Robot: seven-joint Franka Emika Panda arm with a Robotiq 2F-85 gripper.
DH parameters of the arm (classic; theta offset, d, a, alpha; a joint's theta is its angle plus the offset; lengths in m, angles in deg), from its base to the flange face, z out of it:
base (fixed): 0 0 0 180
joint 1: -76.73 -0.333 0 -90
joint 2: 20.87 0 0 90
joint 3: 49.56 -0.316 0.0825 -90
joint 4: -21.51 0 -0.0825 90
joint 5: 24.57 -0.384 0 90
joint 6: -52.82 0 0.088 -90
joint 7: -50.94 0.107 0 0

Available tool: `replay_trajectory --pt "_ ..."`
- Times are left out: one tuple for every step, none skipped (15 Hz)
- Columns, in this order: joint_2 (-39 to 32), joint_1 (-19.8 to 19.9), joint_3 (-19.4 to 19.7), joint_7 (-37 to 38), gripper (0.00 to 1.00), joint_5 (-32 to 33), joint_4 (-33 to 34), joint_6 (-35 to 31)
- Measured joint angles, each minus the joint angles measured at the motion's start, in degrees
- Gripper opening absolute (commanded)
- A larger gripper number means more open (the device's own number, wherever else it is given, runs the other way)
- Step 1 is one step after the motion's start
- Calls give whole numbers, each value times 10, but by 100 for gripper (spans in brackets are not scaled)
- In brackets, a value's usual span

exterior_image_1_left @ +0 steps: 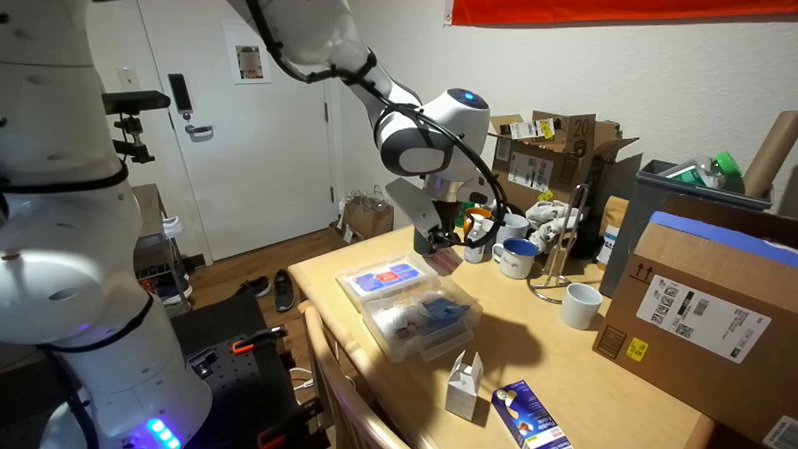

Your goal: Remove the object from the case and place it on the table

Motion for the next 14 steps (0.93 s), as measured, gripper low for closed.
replay_trajectory --pt "17 0 7 8 0 9 -6 3" --pt "33 0 14 15 0 18 -11 6" --pt "47 0 22 23 0 28 -15 8" --pt "61 0 32 31 0 38 -18 12" --pt "72 1 42 35 0 44 -20 15" --pt "82 1 52 37 0 46 -20 18" --pt "89 2 62 38 0 47 -20 19" --pt "95 3 72 38 0 47 -20 19" --pt "98 5 82 38 0 47 -20 19" --pt "99 8 89 38 0 47 -20 19" --pt "99 9 97 39 0 47 -20 19" --pt "97 11 103 39 0 47 -20 19" --pt "94 13 109 39 0 43 -20 19" --pt "89 15 113 39 0 36 -20 19"
